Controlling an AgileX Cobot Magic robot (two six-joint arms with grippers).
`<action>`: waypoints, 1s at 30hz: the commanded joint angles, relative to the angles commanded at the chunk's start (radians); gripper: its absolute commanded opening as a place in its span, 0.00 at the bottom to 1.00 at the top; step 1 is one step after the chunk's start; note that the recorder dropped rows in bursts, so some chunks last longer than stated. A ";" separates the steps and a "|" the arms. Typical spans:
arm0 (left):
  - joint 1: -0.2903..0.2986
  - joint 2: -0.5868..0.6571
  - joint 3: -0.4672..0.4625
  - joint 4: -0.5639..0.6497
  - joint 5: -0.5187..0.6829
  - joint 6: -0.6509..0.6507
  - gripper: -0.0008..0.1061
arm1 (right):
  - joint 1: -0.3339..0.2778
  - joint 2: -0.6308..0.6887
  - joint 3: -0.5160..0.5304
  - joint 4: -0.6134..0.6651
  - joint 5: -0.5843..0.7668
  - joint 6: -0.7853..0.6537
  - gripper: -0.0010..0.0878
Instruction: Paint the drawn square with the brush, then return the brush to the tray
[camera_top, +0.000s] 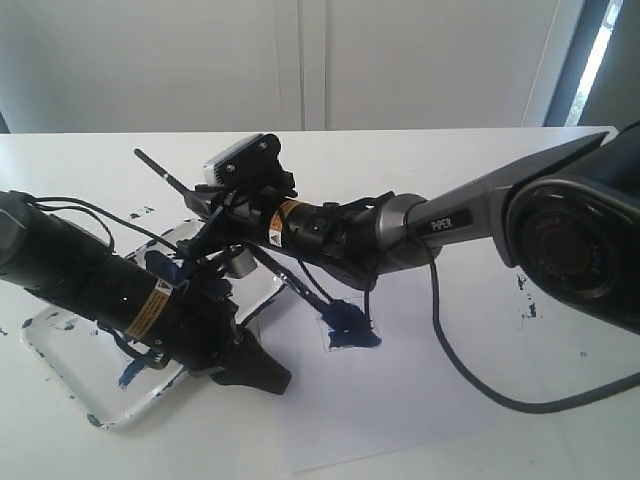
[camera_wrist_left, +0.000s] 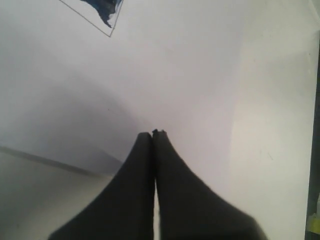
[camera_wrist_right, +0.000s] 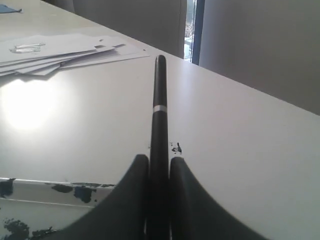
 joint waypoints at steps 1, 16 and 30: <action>0.000 0.000 0.000 0.000 -0.004 0.000 0.05 | 0.000 0.000 0.008 0.000 -0.002 -0.018 0.01; 0.000 0.000 0.000 0.000 -0.025 0.000 0.05 | -0.162 0.000 0.205 -0.115 -0.482 0.049 0.01; 0.000 0.000 0.000 0.000 -0.027 0.000 0.05 | -0.162 -0.113 0.215 -0.282 -0.700 0.194 0.01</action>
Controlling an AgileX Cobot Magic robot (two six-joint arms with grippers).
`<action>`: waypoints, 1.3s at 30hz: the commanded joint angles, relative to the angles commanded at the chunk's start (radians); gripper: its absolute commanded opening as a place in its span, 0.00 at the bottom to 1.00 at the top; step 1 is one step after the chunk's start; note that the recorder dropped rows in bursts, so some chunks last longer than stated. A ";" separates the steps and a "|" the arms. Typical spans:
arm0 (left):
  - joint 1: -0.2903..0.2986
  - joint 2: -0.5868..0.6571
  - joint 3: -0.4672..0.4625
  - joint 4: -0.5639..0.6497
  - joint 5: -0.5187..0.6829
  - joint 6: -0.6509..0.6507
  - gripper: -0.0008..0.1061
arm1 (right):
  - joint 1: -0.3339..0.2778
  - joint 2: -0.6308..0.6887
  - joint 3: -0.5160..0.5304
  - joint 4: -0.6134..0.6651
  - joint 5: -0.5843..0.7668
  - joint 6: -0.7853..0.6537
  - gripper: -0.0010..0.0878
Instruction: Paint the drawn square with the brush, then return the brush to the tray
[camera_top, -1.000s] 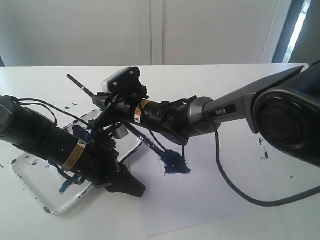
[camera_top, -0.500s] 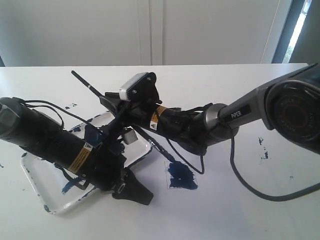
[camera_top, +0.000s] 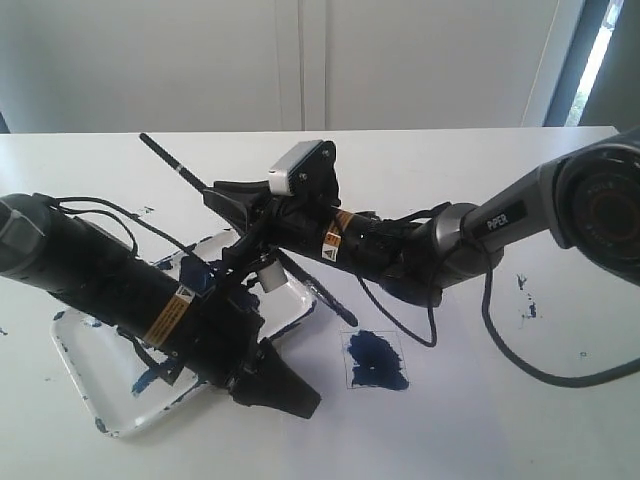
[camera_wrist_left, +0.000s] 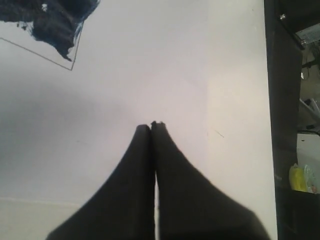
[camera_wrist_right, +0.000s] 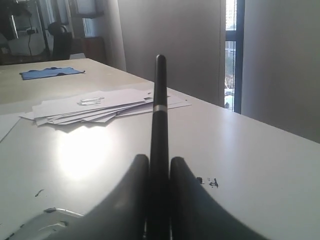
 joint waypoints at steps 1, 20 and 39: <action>0.000 0.000 0.000 0.000 -0.002 0.000 0.05 | 0.000 -0.010 0.003 -0.023 0.000 0.004 0.01; 0.040 -0.049 0.000 -0.014 -0.049 0.097 0.05 | -0.067 -0.100 0.139 0.096 0.000 -0.051 0.01; 0.065 -0.058 0.221 -0.193 -0.322 0.421 0.05 | -0.067 -0.135 -0.060 0.272 0.256 -0.097 0.01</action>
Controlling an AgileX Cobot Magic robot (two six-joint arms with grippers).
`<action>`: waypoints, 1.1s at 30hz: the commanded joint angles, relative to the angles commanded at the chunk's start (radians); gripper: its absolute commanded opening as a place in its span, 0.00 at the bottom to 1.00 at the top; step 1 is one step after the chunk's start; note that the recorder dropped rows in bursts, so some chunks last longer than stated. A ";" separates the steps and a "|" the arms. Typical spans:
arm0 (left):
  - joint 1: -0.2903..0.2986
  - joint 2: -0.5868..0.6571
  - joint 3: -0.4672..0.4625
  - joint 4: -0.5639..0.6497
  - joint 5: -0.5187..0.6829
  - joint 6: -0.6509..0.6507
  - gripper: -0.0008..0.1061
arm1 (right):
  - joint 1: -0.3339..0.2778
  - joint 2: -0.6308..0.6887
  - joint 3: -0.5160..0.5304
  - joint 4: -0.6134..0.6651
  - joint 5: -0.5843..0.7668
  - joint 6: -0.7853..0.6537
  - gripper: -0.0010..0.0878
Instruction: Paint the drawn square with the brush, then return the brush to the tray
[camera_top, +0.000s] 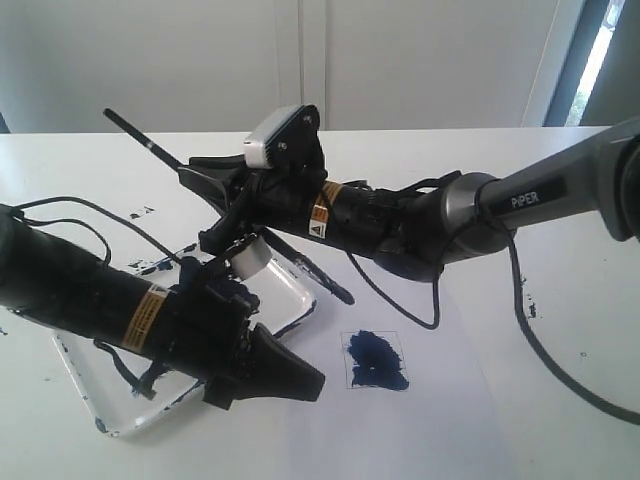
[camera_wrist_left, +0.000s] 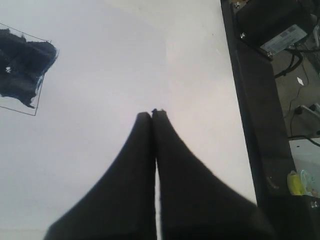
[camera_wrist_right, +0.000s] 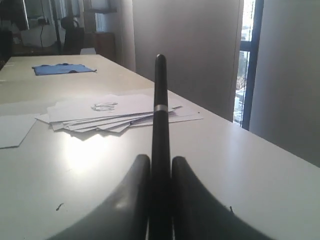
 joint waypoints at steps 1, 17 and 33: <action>0.006 0.000 0.000 -0.008 0.000 0.013 0.05 | 0.000 -0.009 0.000 -0.033 0.000 0.005 0.01; 0.056 -0.168 -0.013 -0.144 0.000 0.061 0.05 | 0.078 -0.071 0.000 -0.382 0.054 0.238 0.01; 0.199 -0.175 -0.041 -0.193 0.000 0.079 0.05 | 0.150 -0.091 0.002 -0.440 0.044 0.345 0.01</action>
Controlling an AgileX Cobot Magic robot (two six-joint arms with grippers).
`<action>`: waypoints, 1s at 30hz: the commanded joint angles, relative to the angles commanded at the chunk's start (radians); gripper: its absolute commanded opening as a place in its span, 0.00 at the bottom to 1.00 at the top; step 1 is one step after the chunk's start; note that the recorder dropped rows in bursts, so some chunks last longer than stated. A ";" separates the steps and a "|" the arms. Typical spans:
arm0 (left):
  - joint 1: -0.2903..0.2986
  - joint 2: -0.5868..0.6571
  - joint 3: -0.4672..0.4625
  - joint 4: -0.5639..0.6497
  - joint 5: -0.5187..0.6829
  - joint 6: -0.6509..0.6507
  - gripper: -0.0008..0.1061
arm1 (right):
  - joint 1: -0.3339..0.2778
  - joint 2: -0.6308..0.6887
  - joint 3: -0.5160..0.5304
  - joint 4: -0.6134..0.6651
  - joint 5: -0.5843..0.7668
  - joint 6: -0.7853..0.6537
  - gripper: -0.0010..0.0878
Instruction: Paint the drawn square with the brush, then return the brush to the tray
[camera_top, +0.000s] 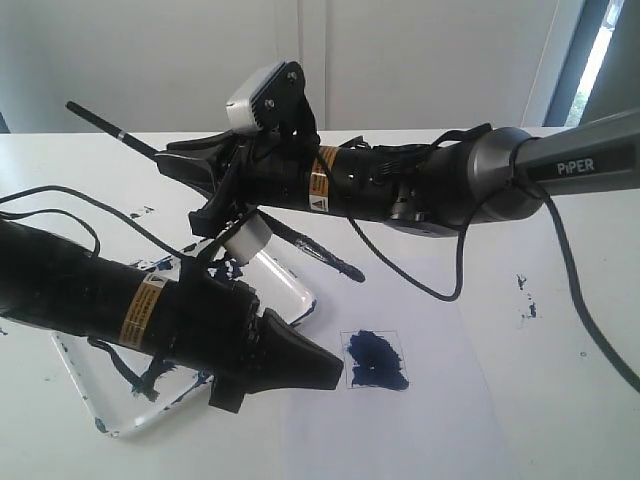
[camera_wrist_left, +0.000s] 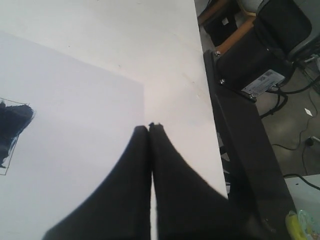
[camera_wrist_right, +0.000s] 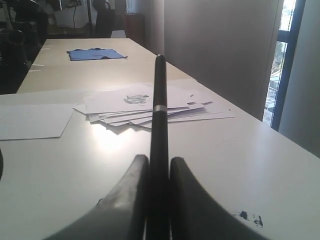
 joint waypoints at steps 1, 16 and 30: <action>0.000 0.000 0.000 -0.002 0.000 0.000 0.05 | 0.000 0.000 0.000 0.000 0.000 0.000 0.01; -0.002 0.000 0.000 -0.008 0.000 -0.020 0.05 | 0.009 0.000 0.000 -0.060 0.095 0.064 0.01; -0.002 0.000 -0.094 -0.020 0.056 -0.027 0.05 | 0.084 0.000 -0.002 -0.093 0.143 0.146 0.01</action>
